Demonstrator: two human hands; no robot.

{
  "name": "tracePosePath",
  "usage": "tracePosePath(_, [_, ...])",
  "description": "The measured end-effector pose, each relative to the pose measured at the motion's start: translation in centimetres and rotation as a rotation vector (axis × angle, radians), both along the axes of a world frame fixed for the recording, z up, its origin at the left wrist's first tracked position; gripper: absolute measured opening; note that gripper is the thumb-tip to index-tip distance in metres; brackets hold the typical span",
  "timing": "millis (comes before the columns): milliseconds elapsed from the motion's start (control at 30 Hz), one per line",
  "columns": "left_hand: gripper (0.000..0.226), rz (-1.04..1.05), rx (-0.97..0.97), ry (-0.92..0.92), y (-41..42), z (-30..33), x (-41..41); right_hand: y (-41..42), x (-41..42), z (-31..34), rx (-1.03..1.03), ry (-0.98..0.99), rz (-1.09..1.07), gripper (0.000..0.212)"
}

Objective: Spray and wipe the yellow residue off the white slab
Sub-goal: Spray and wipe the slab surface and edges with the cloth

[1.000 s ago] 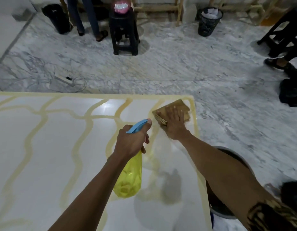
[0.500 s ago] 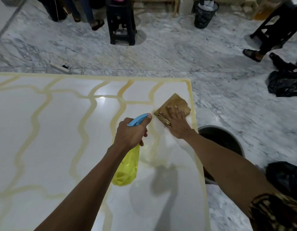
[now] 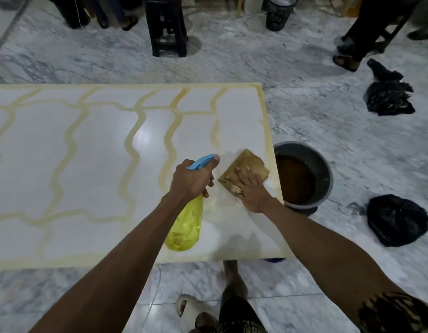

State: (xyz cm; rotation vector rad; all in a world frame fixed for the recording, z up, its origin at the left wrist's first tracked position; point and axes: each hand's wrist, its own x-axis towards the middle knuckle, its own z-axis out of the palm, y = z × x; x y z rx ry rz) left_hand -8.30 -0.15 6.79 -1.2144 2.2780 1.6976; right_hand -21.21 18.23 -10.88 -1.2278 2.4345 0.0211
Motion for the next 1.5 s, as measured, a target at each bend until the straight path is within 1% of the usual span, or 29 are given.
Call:
tracePosePath(133, [0.063, -0.007, 0.015, -0.003, 1.3, 0.1, 2.4, 2.6, 5.3, 0.9, 0.039, -0.092, 0.0, 0.066])
tracePosePath(200, [0.06, -0.022, 0.022, 0.004, 1.8, 0.3, 3.5, 3.3, 7.9, 1.7, 0.04, -0.155, -0.038, 0.061])
tracePosePath(267, [0.06, -0.033, 0.028, 0.005, 2.4, 0.5, 4.4, 3.8, 10.1, 2.6, 0.046, -0.269, -0.127, 0.055])
tracePosePath(300, [0.061, -0.038, 0.028, 0.002, 2.5, 0.7, 4.8, 3.9, 11.4, 3.3, 0.016, -0.31, -0.168, 0.052])
tracePosePath(333, [0.062, -0.043, 0.03, -0.001, 2.6, 0.9, 5.2, 3.8, 12.4, 4.3, -0.063, -0.36, -0.211, 0.05])
tracePosePath(433, [0.069, -0.034, 0.062, 0.008, 2.5, 1.6, 6.0, 3.4, 13.7, 8.9, -0.424, -0.601, -0.358, 0.035])
tracePosePath(467, [0.072, -0.038, 0.067, 0.007, 2.4, 1.8, 6.1, 3.0, 13.5, 9.7, -0.48, -0.63, -0.407, 0.033])
tracePosePath(500, [0.074, -0.045, 0.062, 0.004, 2.2, 1.9, 6.2, 2.6, 12.9, 10.5, -0.51, -0.655, -0.483, 0.035])
tracePosePath(533, [0.076, -0.053, 0.052, 0.006, 2.0, 2.2, 6.2, 2.2, 12.0, 10.9, -0.567, -0.674, -0.648, 0.042])
tracePosePath(567, [0.078, -0.058, 0.046, 0.013, 1.8, 2.4, 6.1, 1.8, 11.0, 11.4, -0.712, -0.756, -0.864, 0.044])
tracePosePath(600, [0.08, -0.059, 0.043, 0.022, 1.5, 2.6, 5.9, 1.4, 10.0, 12.1, -0.916, -0.863, -1.02, 0.041])
tracePosePath(633, [0.08, -0.052, 0.045, 0.031, 1.1, 2.9, 5.6, 1.0, 8.8, 12.9, -1.082, -0.946, -1.116, 0.039])
tracePosePath(667, [0.078, -0.042, 0.05, 0.04, 0.7, 3.2, 5.2, 0.6, 7.3, 13.7, -1.174, -0.991, -1.159, 0.038])
tracePosePath(700, [0.074, -0.032, 0.052, 0.047, 0.3, 3.4, 4.7, -0.1, 5.7, 14.4, -1.208, -0.995, -1.169, 0.038])
tracePosePath(767, [0.067, -0.028, 0.052, 0.056, -0.8, 3.6, 3.3, -2.1, 2.4, 15.2, -1.16, -0.944, -1.175, 0.045])
tracePosePath(833, [0.062, -0.02, 0.047, 0.055, -2.0, 3.3, 1.6, -4.6, -1.1, 14.2, -0.999, -0.853, -1.163, 0.052])
tracePosePath(900, [0.06, -0.004, 0.05, 0.045, -3.2, 3.0, -0.5, -7.0, -4.3, 13.3, -0.89, -0.759, -1.14, 0.046])
tracePosePath(933, [0.059, 0.003, 0.053, 0.037, -3.9, 2.9, -1.7, -8.2, -5.9, 13.1, -0.865, -0.68, -1.098, 0.043])
tracePosePath(1000, [0.058, 0.014, 0.067, 0.036, -5.3, 2.9, -4.2, -10.4, -9.6, 12.9, -0.836, -0.471, -0.975, 0.048])
tracePosePath(1033, [0.057, 0.024, 0.07, 0.038, -6.2, 2.9, -5.7, -11.9, -12.0, 12.8, -0.815, -0.373, -0.92, 0.046])
tracePosePath(1067, [0.057, 0.035, 0.068, 0.041, -7.3, 2.9, -7.2, -13.4, -14.1, 12.4, -0.795, -0.288, -0.875, 0.041])
tracePosePath(1100, [0.056, 0.049, 0.061, 0.05, -8.3, 2.8, -8.5, -15.1, -16.4, 12.0, -0.781, -0.213, -0.819, 0.035])
tracePosePath(1167, [0.054, 0.059, 0.033, 0.063, -10.3, 2.4, -10.9, -18.5, -20.6, 10.6, -0.743, -0.085, -0.711, 0.036])
tracePosePath(1233, [0.057, 0.07, -0.011, 0.051, -12.3, 1.6, -12.8, -22.2, -24.4, 7.9, -0.614, -0.011, -0.579, 0.043])
tracePosePath(1333, [0.065, 0.102, -0.031, 0.044, -14.6, 0.1, -14.0, -25.9, -26.3, 2.6, -0.245, -0.003, -0.338, 0.055])
tracePosePath(1367, [0.065, 0.105, -0.035, 0.045, -15.1, -0.4, -14.2, -26.4, -26.1, 0.9, -0.119, 0.035, -0.287, 0.059])
tracePosePath(1400, [0.065, 0.11, -0.037, 0.042, -15.6, -0.9, -14.2, -26.5, -25.5, -0.5, -0.048, 0.072, -0.266, 0.061])
tracePosePath(1433, [0.066, 0.118, -0.037, 0.035, -16.1, -1.4, -14.2, -26.5, -25.2, -1.8, -0.048, 0.11, -0.268, 0.062])
tracePosePath(1500, [0.069, 0.133, -0.048, 0.012, -16.6, -2.2, -14.0, -26.2, -24.3, -2.7, -0.121, 0.139, -0.287, 0.061])
